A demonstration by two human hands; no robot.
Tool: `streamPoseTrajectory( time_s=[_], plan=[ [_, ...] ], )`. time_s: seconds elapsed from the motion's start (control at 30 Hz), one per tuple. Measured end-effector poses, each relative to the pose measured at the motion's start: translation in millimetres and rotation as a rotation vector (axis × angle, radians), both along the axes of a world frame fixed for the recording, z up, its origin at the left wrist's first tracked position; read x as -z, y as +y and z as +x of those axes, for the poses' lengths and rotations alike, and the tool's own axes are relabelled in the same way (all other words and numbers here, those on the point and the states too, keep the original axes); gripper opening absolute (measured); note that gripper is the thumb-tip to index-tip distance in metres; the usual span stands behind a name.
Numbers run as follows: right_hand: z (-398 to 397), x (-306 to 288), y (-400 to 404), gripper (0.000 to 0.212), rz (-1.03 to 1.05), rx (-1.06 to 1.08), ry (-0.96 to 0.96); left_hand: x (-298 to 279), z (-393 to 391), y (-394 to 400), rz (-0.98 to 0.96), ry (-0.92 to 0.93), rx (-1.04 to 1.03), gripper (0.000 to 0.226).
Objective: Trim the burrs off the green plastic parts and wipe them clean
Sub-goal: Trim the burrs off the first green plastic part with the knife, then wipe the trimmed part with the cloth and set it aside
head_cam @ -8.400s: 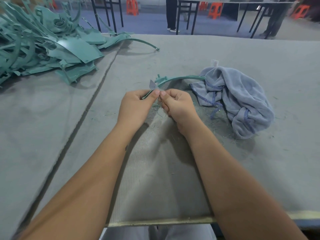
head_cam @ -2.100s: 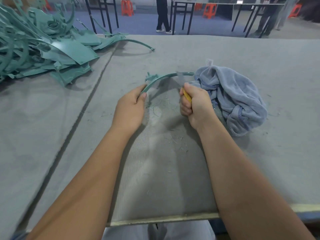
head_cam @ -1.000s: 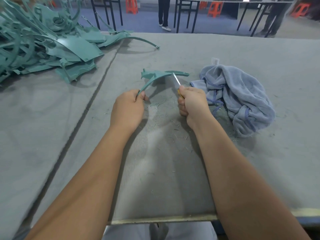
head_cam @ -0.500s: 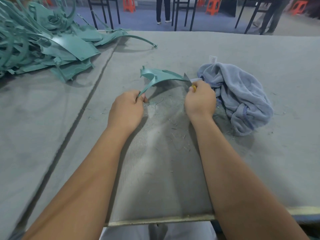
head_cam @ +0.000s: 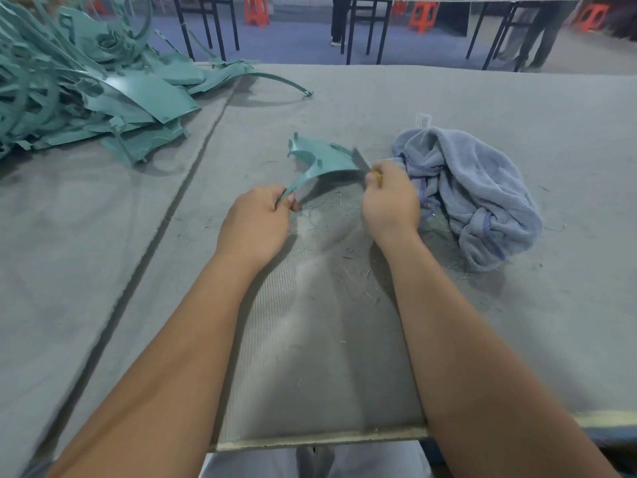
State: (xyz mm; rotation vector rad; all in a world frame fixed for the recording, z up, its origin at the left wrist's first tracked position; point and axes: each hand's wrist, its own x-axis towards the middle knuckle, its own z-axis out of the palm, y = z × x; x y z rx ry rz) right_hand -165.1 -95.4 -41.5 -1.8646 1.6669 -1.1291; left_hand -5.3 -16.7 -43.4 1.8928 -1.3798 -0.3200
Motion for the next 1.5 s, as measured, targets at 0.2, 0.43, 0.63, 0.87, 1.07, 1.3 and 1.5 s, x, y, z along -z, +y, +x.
streamPoseTrajectory(
  time_s=[0.2, 0.43, 0.63, 0.87, 1.07, 1.3, 1.5],
  plan=[
    [5.5, -3.0, 1.6, 0.019, -0.014, -0.085, -0.09, -0.3, 0.4, 0.0, -0.015, 0.023, 0.003, 0.033],
    [9.3, -2.8, 6.7, 0.019, -0.003, -0.073, 0.08, 0.8, 0.7, -1.2, 0.001, 0.015, 0.02, 0.031],
    [9.0, -2.0, 2.1, 0.019, 0.023, 0.025, 0.083, -0.2, 1.3, 0.2, -0.013, 0.024, 0.011, 0.032],
    [12.7, -5.1, 9.9, 0.017, 0.027, 0.0, 0.14, 2.3, 3.0, -1.6, 0.004, 0.066, 0.011, 0.031],
    [44.3, -8.2, 41.1, 0.02, -0.139, -0.242, 0.076, 2.0, 2.1, -3.9, -0.035, 0.067, -0.019, 0.033],
    [12.8, -8.8, 25.3, 0.02, -0.102, 0.052, -0.051, -6.6, 9.4, -3.1, -0.194, 0.313, -0.17, 0.029],
    [3.3, -4.7, 17.9, 0.035, -0.105, -0.057, 0.368, -11.7, 12.2, -5.0, -0.319, 0.702, -0.175, 0.028]
  ],
)
